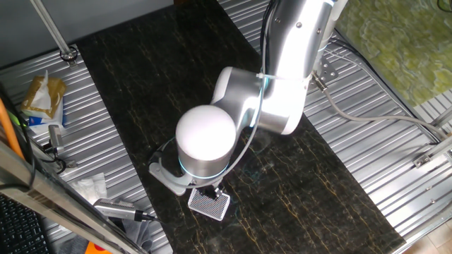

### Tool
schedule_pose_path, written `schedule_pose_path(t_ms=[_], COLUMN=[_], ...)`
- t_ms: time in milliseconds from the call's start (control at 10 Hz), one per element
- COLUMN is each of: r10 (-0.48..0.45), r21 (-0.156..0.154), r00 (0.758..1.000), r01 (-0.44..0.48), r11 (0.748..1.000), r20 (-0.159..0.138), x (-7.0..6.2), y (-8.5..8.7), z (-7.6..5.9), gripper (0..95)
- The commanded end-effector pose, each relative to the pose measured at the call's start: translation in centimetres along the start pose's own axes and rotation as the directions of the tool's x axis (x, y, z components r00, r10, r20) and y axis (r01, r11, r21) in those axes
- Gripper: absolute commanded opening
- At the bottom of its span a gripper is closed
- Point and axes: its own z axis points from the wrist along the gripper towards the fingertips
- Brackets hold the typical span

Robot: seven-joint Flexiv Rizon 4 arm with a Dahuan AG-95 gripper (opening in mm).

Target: Push the soccer ball into the goal

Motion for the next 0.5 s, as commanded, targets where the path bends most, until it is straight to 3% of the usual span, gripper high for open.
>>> schedule_pose_path(t_ms=[100, 500], r10=[-0.006, -0.006], r21=[0.000, -0.002], r00=[1.000, 1.000], r01=[0.006, 0.006], r11=[1.000, 1.000], r20=[-0.003, 0.001], x=[-0.17, -0.11], y=[0.09, 0.08], z=[0.05, 0.03], gripper=[19.0, 19.0])
